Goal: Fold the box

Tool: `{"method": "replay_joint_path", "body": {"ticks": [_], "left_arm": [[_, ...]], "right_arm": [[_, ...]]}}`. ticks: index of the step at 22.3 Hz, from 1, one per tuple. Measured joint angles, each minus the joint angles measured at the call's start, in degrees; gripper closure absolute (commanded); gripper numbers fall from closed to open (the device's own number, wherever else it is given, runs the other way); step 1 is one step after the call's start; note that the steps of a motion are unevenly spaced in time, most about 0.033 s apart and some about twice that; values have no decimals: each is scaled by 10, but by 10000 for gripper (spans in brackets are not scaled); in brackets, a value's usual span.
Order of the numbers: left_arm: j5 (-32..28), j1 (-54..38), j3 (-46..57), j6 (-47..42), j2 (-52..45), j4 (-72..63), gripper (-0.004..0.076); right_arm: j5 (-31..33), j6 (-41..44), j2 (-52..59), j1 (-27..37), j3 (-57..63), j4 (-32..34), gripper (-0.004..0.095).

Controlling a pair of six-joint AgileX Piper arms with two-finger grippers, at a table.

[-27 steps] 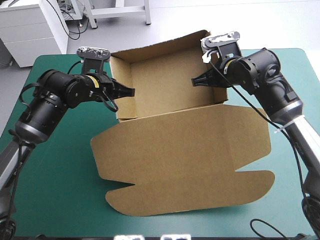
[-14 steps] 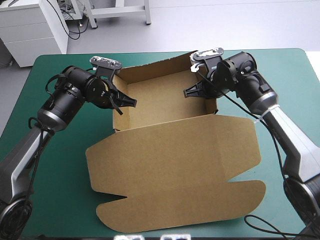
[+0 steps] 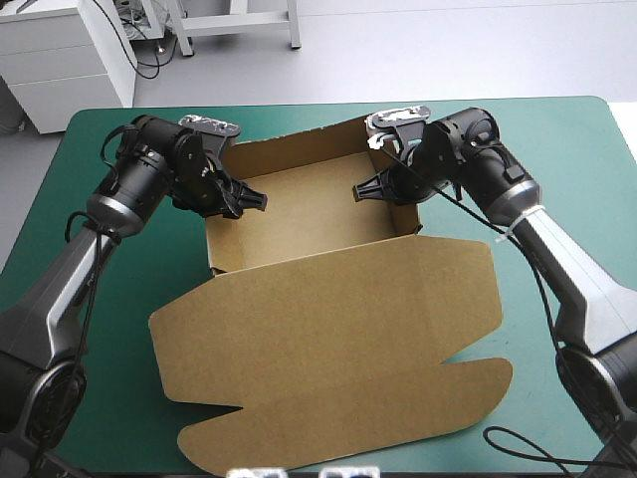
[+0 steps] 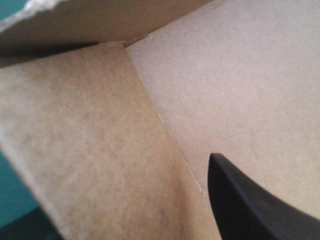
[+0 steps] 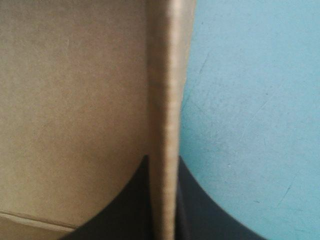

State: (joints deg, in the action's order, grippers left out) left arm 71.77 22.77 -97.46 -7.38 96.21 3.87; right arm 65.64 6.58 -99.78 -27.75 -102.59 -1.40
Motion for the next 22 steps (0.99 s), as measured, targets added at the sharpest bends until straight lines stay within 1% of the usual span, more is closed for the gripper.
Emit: {"method": "replay_joint_path", "body": {"ticks": [2, 4, 5, 6, 7, 8, 10, 12, 17, 22], "left_arm": [[0, -4, 0, -3, 0, -20, 311], [0, -4, 0, -18, 1, -25, 424], [0, -4, 0, -20, 4, -25, 554], [0, -7, 0, -23, 10, -27, 616], [0, -8, 0, -24, 15, -28, 707], [0, -10, 0, -25, 24, -39, 729], [-2, -14, -1, -29, 40, -59, 729], [-10, -15, -1, -31, 51, -76, 729], [-19, -13, -3, -14, 55, -82, 729], [-18, -10, -3, 4, 68, -76, 729]], "right_arm": [[-1, -2, 0, 0, -1, 1, 927], [-1, -3, 0, 0, -1, 6, 927], [0, -3, 0, 0, -1, 8, 927], [2, -4, 0, 0, -1, 14, 927], [4, -4, 0, 0, -1, 18, 927], [10, -4, 0, 1, -1, 24, 927], [27, 0, 0, 3, 1, 36, 927], [36, 3, 0, 11, 1, 35, 927], [47, -8, -13, 52, 1, -5, 927], [60, -16, -41, 61, 1, -19, 927]]}}
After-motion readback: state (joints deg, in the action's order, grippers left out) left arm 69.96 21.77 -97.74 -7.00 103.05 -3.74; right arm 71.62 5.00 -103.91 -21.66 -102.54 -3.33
